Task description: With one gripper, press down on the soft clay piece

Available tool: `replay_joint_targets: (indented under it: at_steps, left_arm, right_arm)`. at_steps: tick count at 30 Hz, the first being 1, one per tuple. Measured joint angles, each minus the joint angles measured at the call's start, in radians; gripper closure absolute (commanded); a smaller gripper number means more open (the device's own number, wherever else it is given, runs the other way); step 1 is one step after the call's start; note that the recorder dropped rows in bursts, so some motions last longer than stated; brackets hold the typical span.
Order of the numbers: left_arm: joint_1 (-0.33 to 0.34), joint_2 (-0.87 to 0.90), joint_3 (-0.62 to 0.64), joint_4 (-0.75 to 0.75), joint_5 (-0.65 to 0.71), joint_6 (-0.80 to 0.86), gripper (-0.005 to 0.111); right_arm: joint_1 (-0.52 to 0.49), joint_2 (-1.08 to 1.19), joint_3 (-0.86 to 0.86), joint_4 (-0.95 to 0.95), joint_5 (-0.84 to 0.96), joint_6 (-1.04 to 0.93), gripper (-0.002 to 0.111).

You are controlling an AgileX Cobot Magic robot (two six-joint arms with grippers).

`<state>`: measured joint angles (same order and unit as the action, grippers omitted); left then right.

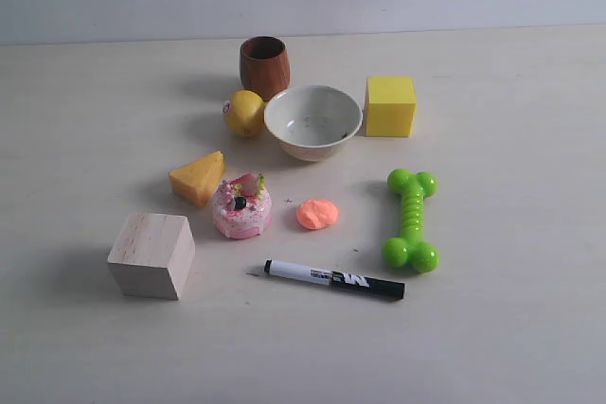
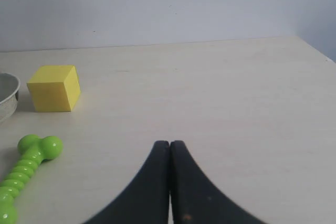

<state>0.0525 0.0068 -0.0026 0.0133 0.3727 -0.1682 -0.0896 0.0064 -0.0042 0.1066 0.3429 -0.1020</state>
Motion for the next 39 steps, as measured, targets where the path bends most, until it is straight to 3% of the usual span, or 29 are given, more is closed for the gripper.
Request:
replay_joint_targets:
  at_steps: [4, 12, 20, 28, 34, 39]
  left_arm:
    - [0.0, 0.0, 0.0, 0.0, 0.0, 0.0, 0.107]
    - [0.0, 0.0, 0.0, 0.0, 0.0, 0.0, 0.107]
    - [0.0, 0.0, 0.0, 0.0, 0.0, 0.0, 0.107]
    - [0.0, 0.0, 0.0, 0.0, 0.0, 0.0, 0.107]
    - [0.0, 0.0, 0.0, 0.0, 0.0, 0.0, 0.107]
    - [0.0, 0.0, 0.0, 0.0, 0.0, 0.0, 0.107]
  right_arm:
    - [0.0, 0.0, 0.0, 0.0, -0.06, 0.0, 0.108]
    - [0.0, 0.0, 0.0, 0.0, -0.398, 0.0, 0.108]
    - [0.0, 0.0, 0.0, 0.0, -0.47, 0.008, 0.108]
    - [0.0, -0.001, 0.0, 0.048, -0.753, 0.396, 0.108]
    - [0.0, -0.002, -0.069, -0.154, -0.75, 0.459, 0.108]
    - [0.0, 0.02, -0.222, -0.322, -0.549, 0.505, 0.108]
